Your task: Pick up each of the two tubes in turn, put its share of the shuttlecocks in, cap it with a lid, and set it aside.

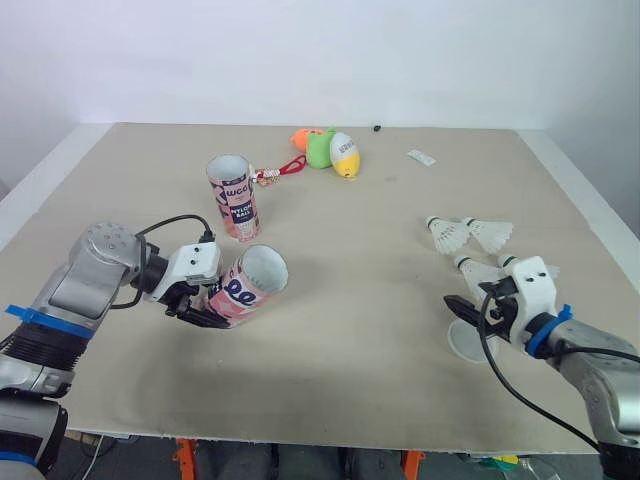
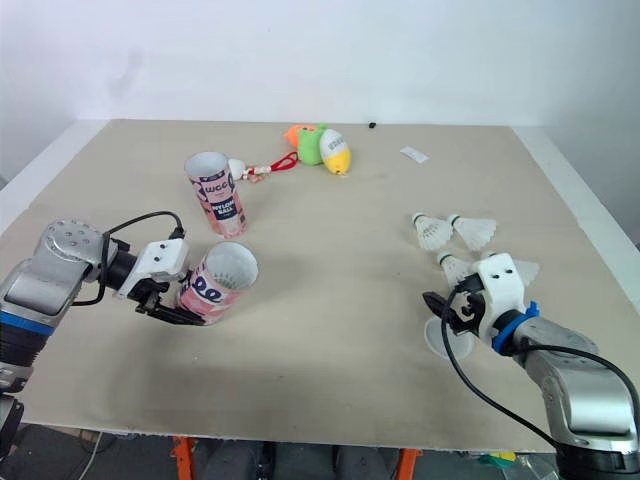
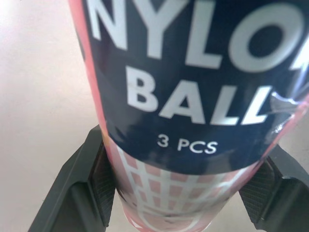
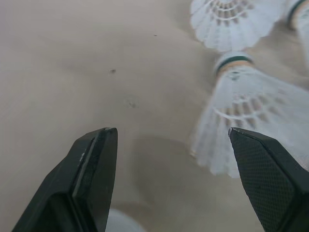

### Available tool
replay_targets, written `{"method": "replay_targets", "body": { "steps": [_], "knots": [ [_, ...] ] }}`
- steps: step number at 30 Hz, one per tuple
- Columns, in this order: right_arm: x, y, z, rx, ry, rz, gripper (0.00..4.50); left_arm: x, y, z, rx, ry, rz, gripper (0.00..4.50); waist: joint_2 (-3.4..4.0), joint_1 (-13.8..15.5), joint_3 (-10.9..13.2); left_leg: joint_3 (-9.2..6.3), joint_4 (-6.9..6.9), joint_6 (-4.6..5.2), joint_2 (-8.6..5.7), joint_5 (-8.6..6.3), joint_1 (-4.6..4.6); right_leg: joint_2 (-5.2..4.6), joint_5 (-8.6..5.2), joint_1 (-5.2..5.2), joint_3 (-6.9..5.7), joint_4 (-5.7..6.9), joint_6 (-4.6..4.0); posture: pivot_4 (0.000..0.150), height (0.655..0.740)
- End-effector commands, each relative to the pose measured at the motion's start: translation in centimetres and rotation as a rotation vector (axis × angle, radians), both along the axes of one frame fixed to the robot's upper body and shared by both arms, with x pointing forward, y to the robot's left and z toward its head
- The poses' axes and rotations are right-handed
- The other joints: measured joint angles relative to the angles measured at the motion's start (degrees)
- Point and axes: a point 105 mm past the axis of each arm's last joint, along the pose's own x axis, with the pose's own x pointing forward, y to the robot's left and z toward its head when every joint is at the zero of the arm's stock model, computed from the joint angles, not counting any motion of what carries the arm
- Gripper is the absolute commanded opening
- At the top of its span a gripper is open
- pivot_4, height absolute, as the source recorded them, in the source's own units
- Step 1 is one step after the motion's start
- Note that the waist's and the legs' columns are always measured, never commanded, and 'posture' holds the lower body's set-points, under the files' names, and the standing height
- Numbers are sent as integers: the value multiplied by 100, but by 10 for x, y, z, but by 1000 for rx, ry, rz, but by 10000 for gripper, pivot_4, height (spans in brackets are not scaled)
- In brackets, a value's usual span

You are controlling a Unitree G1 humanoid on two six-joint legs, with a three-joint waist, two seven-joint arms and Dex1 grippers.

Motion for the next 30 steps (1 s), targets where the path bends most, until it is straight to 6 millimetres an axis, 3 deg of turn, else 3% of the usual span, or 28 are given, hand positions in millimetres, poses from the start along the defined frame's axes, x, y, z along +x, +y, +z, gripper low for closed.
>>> {"method": "replay_targets", "body": {
  "steps": [1,4,6,9,10,12,18,22,25,27,30],
  "knots": [
    [15,-6,4,-51,-40,-33,39532,-10,-3,-18,24,69,-17,29897,-1,-4,0,1,0,2,0,-1,0,0,-1,0,0,0,0,1500,7323],
    [22,-11,2,-81,-45,-60,28126,-11,-3,-18,24,69,-12,29897,-1,-8,0,5,0,3,0,-2,0,0,-1,0,3,-1,1,1500,7323],
    [25,-13,3,-95,-58,-65,16583,-13,-2,-18,24,70,-7,29897,-1,-7,0,3,-1,9,0,-5,0,1,-3,-1,1,-1,2,1500,7323],
    [24,-11,9,-100,-80,-36,2731,-14,-1,-19,23,71,0,29897,-1,-9,0,4,-2,22,2,-13,0,2,-4,-1,2,-1,9,1500,7323],
    [23,-8,13,-95,-93,-18,1203,-14,-1,-18,23,71,3,29897,0,-9,0,4,-2,23,2,-14,0,2,-4,-1,2,-1,9,1500,7323],
    [19,3,28,-62,-142,49,1203,-14,-1,-18,22,69,7,29897,0,-10,0,5,-2,24,2,-14,0,3,-4,-1,2,-1,10,1500,7323],
    [-30,94,88,34,-282,591,1203,-11,-1,-18,22,69,7,29897,9,-15,1,1,-2,46,7,-27,1,9,-5,-3,2,0,17,1500,7323],
    [-56,147,115,-64,-333,945,1203,-7,-3,-17,21,66,1,29897,8,-19,2,-14,1,46,9,-28,1,8,-7,2,-9,-1,13,1500,7323],
    [-57,174,121,-197,-378,1113,1203,-5,-4,-16,23,64,-3,29897,9,-34,2,-14,3,47,10,-27,8,7,-11,-1,0,0,-5,1500,7323],
    [-45,195,129,-274,-435,1187,1203,-3,-4,-15,23,61,-6,29897,-12,5,-2,-21,3,49,10,-26,5,5,-20,10,-25,-3,-13,1500,7323],
    [-31,219,130,-389,-461,1283,1203,-2,-5,-14,21,57,-8,29897,13,0,1,-13,5,54,3,-22,0,1,-15,0,-19,2,-14,1500,7323]
  ]
}}
